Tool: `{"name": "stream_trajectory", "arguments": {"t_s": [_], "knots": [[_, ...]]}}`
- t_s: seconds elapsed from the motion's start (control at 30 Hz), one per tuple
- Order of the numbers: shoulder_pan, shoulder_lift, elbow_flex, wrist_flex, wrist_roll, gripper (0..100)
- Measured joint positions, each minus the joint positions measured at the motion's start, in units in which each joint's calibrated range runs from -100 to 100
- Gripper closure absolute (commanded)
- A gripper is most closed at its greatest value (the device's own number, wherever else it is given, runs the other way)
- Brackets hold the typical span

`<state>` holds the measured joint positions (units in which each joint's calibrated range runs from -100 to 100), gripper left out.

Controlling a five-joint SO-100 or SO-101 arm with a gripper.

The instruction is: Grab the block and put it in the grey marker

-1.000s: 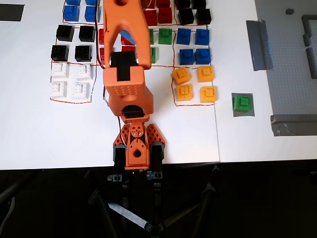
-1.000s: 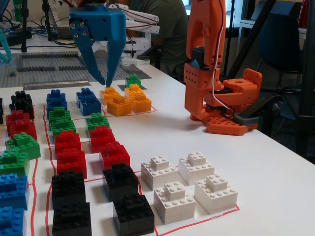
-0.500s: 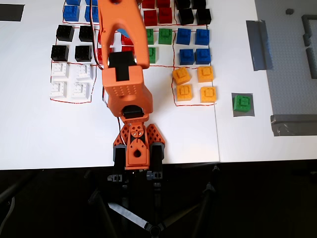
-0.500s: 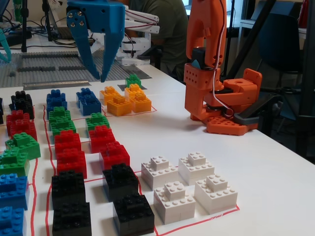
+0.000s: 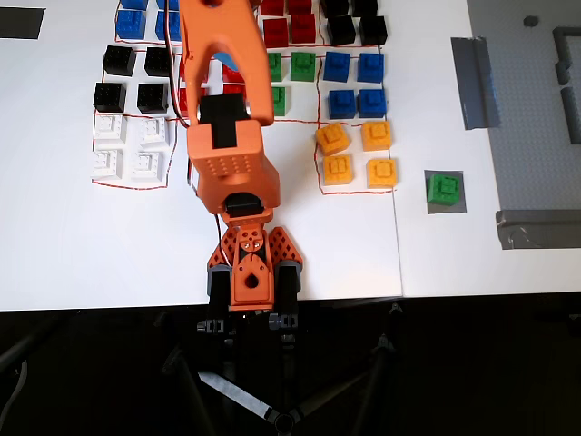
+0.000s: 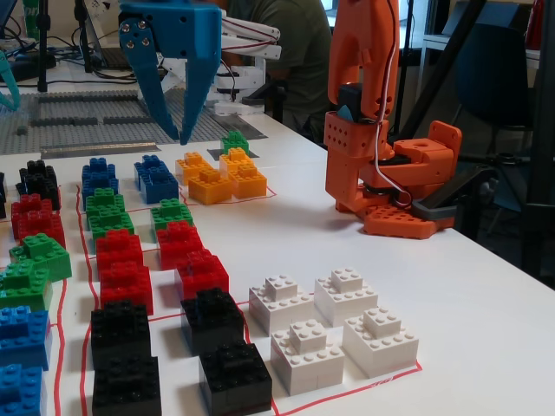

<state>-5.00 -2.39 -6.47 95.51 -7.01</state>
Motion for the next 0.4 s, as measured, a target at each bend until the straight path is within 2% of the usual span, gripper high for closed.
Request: {"name": "stream_trajectory", "arguments": {"t_s": [0.4], "knots": [[0.0,0.0,0.0,0.0,-0.2,100]]}}
